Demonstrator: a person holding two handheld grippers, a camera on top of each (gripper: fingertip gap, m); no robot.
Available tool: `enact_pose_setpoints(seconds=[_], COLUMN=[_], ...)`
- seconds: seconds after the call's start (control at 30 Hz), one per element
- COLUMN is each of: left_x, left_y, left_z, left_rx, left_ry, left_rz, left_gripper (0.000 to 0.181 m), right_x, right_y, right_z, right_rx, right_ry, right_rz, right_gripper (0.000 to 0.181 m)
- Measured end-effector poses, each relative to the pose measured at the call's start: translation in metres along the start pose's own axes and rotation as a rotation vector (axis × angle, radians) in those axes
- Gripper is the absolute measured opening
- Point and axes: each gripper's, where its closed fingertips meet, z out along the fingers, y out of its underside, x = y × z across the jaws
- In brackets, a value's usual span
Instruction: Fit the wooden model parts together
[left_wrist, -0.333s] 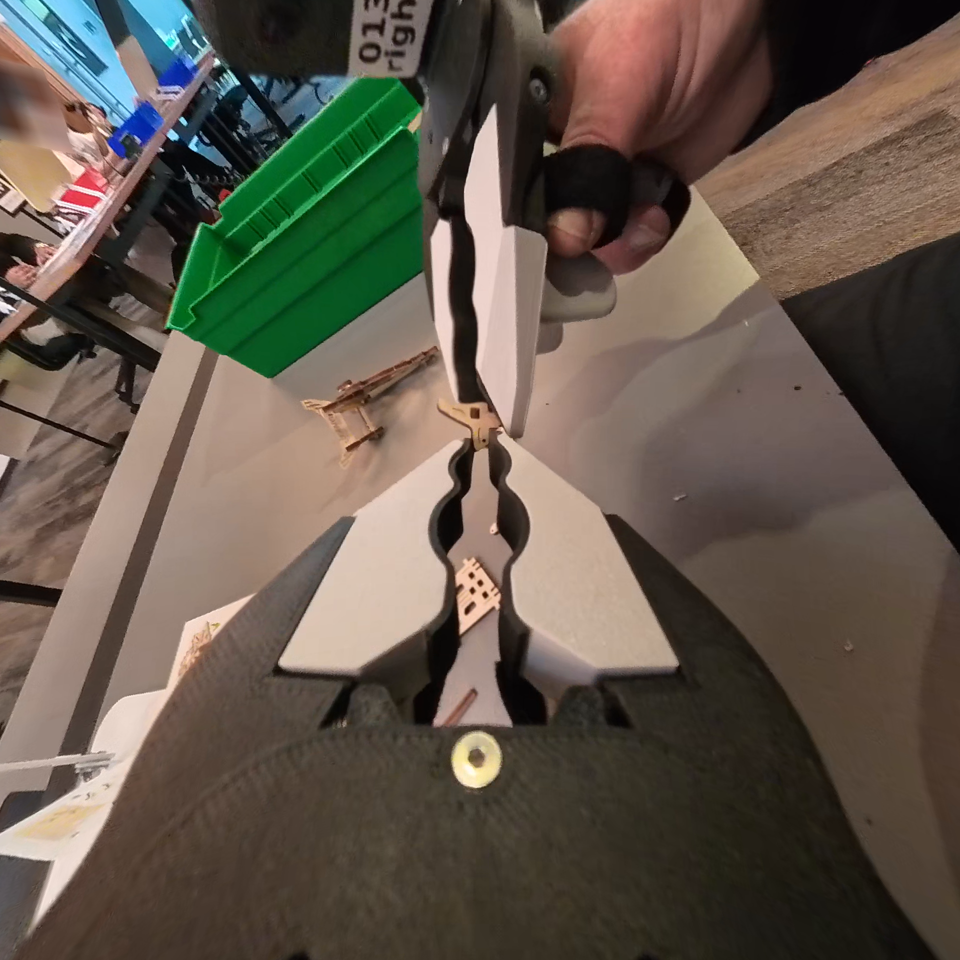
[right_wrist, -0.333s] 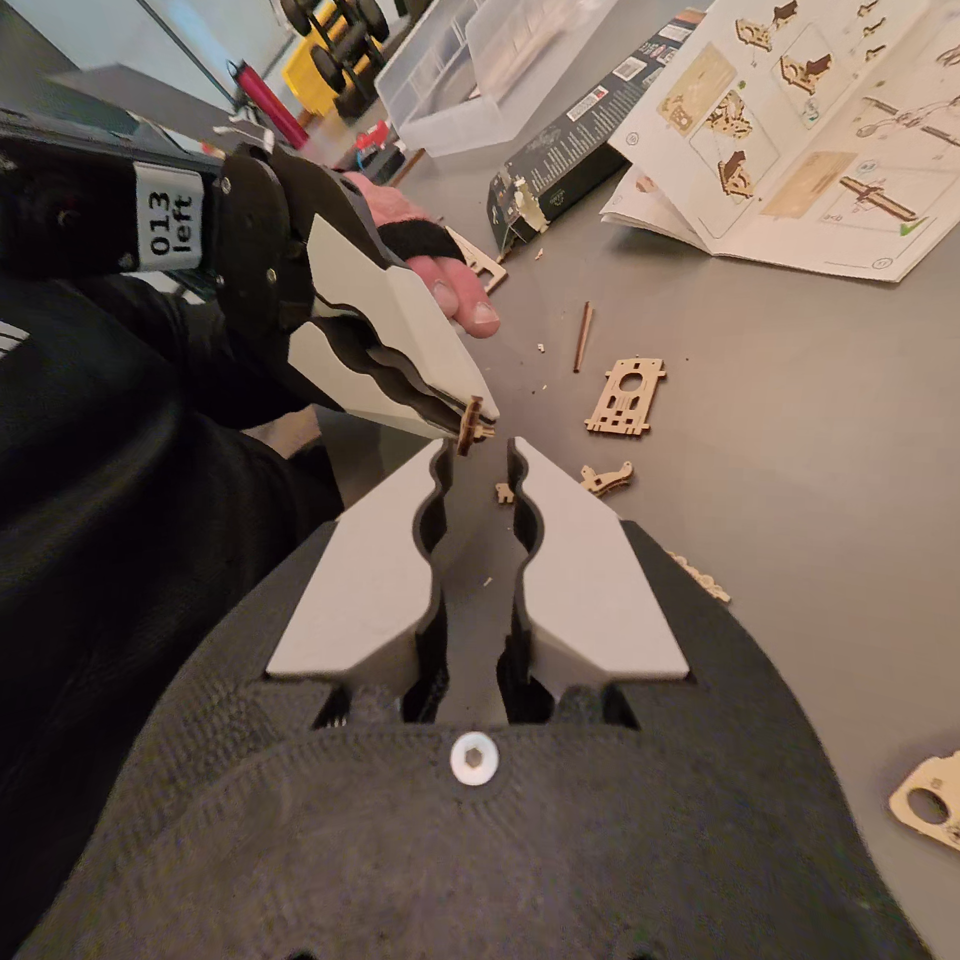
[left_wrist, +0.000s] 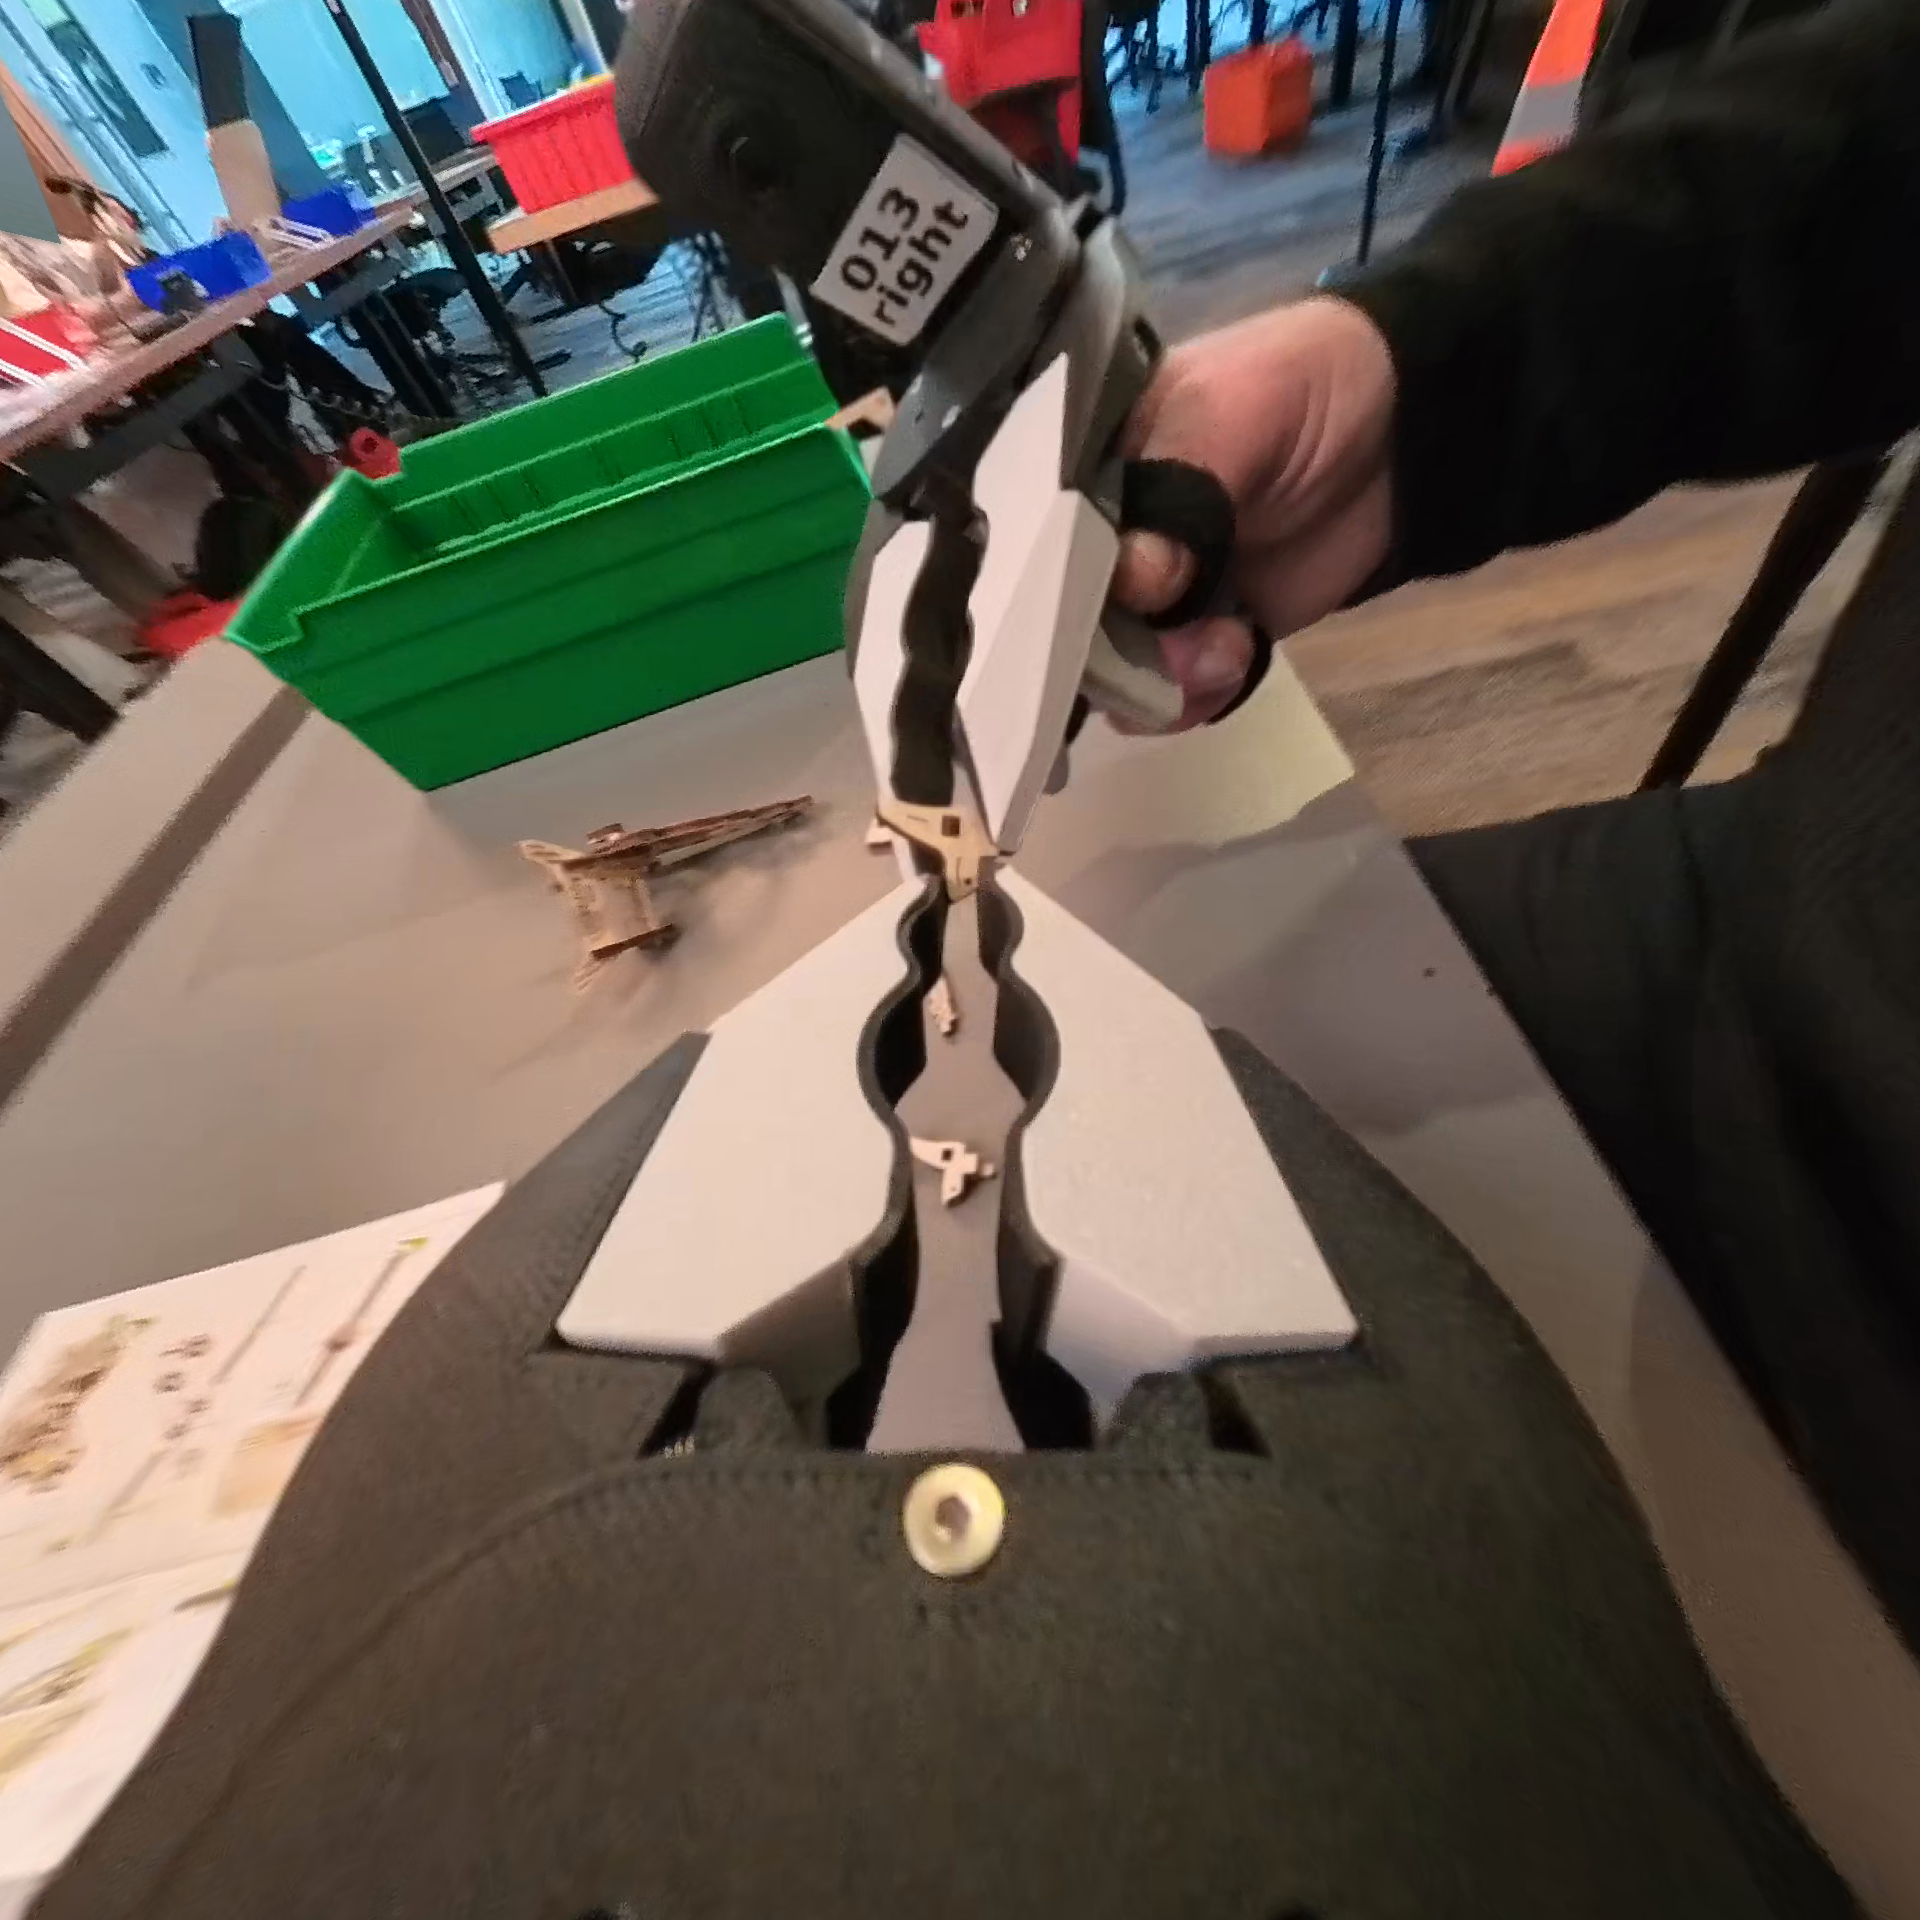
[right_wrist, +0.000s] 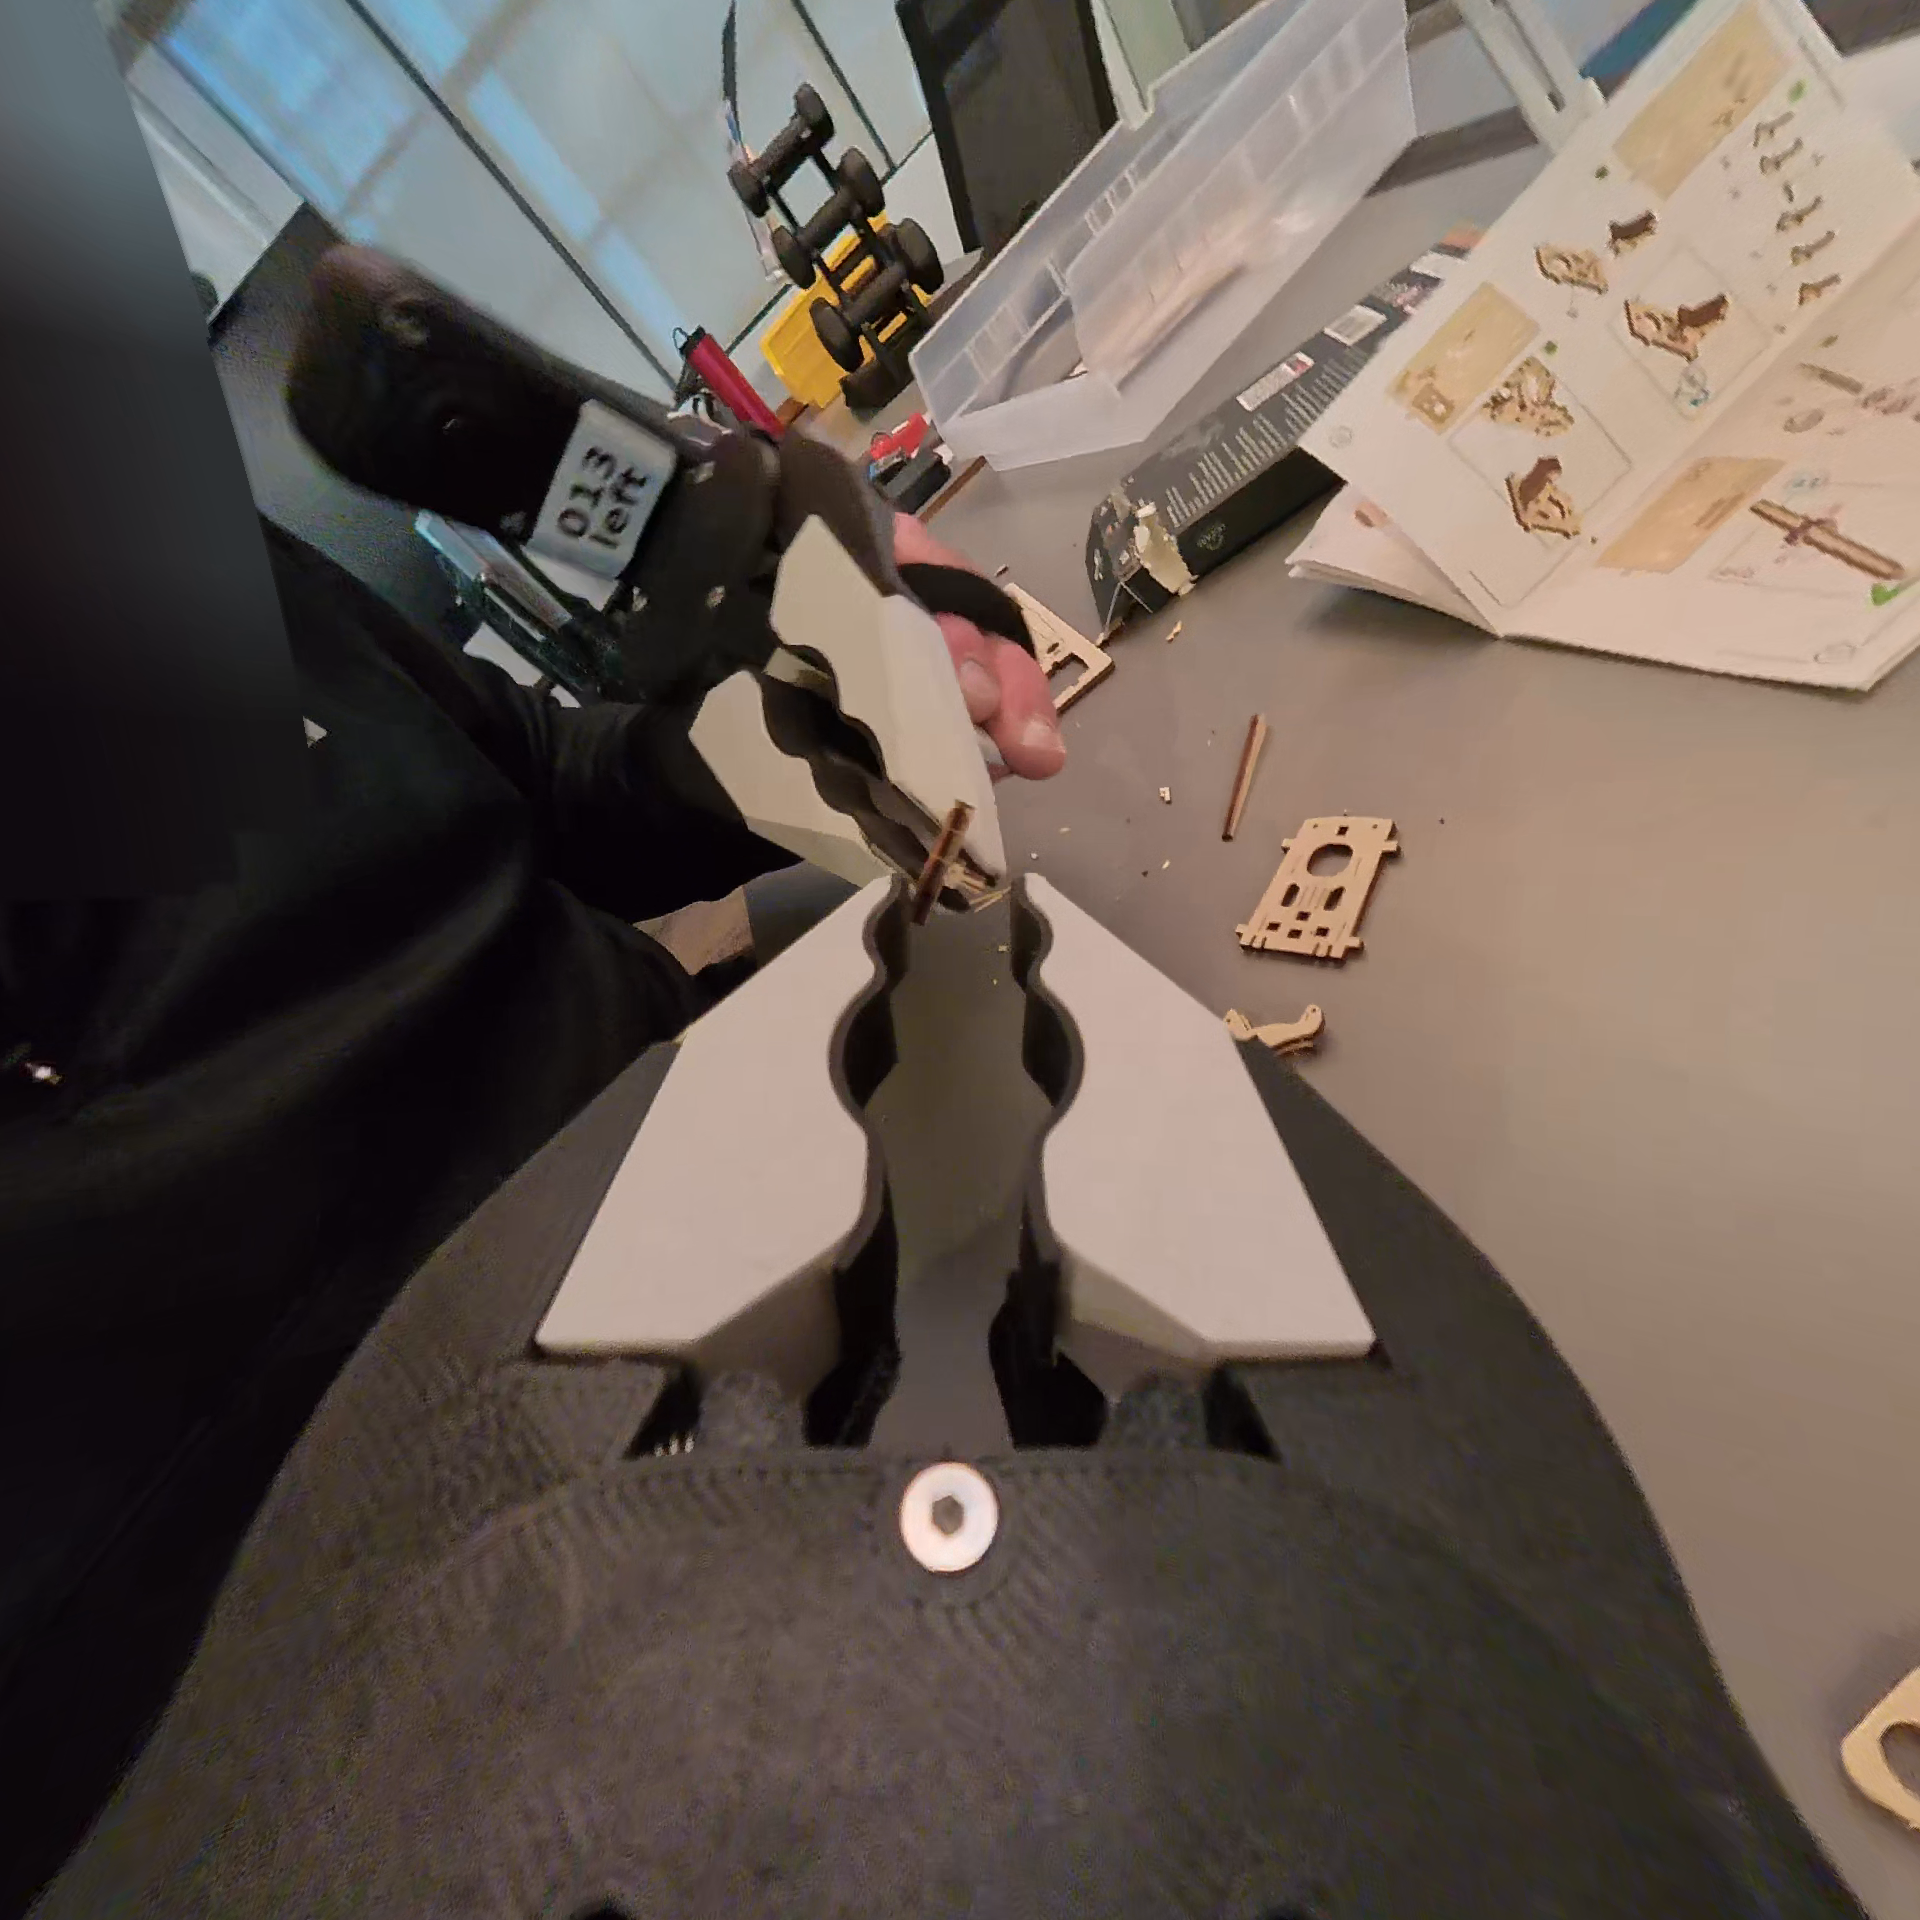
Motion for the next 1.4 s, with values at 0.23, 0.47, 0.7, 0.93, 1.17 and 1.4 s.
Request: enact_pose_setpoints(seconds=[0.23, 0.47, 0.7, 0.93, 1.17, 1.4], left_x=[0.002, -0.006, -0.003, -0.008, -0.016, -0.031], left_y=[-0.012, -0.025, -0.024, -0.026, -0.028, -0.027], left_z=[-0.005, -0.016, -0.012, -0.012, -0.015, -0.022], left_rx=[0.15, 0.279, 0.278, 0.316, 0.379, 0.474], left_ry=[0.108, 0.159, 0.173, 0.181, 0.185, 0.191], left_rz=[-0.259, -0.421, -0.438, -0.491, -0.568, -0.682], left_gripper=[0.004, 0.004, 0.004, 0.004, 0.003, 0.003], right_x=[-0.011, -0.009, -0.007, -0.005, 0.0, 0.003], right_y=[-0.009, -0.008, -0.007, -0.006, -0.006, -0.009], right_z=[-0.005, -0.008, -0.003, -0.002, -0.005, -0.007], right_rx=[0.007, -0.046, -0.069, -0.074, -0.066, -0.051], right_ry=[0.031, 0.131, 0.169, 0.194, 0.206, 0.216], right_rz=[-0.205, -0.364, -0.417, -0.449, -0.436, -0.419], right_gripper=[0.022, 0.018, 0.019, 0.018, 0.016, 0.016])
